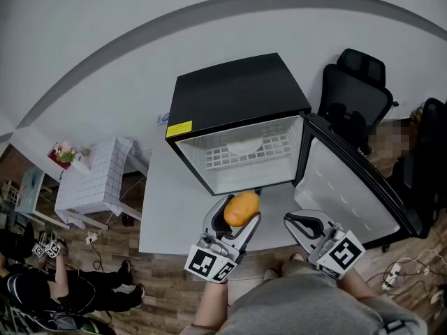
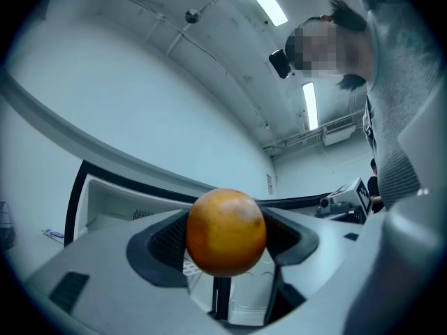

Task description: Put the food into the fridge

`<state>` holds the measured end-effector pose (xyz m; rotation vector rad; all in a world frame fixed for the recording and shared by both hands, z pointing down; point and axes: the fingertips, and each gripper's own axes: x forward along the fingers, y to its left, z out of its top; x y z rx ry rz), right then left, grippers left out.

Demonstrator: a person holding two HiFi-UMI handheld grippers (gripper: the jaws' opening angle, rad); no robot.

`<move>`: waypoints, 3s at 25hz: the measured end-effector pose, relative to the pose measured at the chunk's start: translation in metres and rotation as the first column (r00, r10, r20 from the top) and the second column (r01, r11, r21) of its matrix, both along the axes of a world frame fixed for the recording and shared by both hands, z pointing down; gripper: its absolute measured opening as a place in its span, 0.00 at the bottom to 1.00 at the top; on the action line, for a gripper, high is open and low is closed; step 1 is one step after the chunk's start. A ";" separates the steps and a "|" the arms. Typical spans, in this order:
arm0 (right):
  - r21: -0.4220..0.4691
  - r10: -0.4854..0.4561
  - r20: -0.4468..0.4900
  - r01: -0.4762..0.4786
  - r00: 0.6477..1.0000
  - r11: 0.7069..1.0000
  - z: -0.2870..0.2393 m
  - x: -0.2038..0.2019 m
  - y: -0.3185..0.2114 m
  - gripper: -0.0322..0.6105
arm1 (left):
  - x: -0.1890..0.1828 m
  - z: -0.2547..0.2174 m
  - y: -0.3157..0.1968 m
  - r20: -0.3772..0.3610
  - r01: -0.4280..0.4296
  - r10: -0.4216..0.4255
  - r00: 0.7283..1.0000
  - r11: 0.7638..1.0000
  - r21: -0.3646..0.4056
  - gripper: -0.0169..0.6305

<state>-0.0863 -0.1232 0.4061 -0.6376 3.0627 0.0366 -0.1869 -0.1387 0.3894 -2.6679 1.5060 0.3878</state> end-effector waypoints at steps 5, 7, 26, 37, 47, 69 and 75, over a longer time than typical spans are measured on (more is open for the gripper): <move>-0.003 -0.002 -0.007 0.002 1.000 1.000 0.002 -0.001 -0.002 0.07 | -0.006 0.007 -0.021 -0.036 -0.010 0.010 0.999 1.000 -0.015 0.53; -0.002 0.000 -0.005 0.000 1.000 1.000 0.002 -0.001 -0.003 0.07 | -0.007 0.010 -0.029 -0.035 -0.012 0.011 0.999 1.000 -0.019 0.53; 0.015 0.039 -0.016 -0.039 0.999 0.999 0.002 0.003 -0.013 0.07 | -0.020 0.043 -0.108 0.057 -0.022 0.026 0.998 0.998 -0.066 0.53; 0.005 0.020 -0.030 -0.020 0.999 1.000 0.008 -0.005 -0.013 0.07 | -0.035 0.061 -0.145 0.077 -0.013 0.021 0.997 0.994 -0.104 0.53; -0.016 0.039 -0.038 -0.040 0.999 0.999 0.014 -0.006 -0.018 0.07 | -0.049 0.074 -0.180 0.093 0.010 0.003 0.996 0.989 -0.146 0.53; -0.025 0.019 -0.065 -0.020 0.998 0.999 0.019 -0.009 -0.019 0.07 | -0.062 0.100 -0.244 0.210 0.046 0.003 0.978 0.973 -0.226 0.53; -0.033 0.034 -0.054 -0.036 0.998 0.999 0.019 -0.005 -0.020 0.07 | -0.067 0.111 -0.266 0.281 0.087 -0.011 0.960 0.962 -0.257 0.53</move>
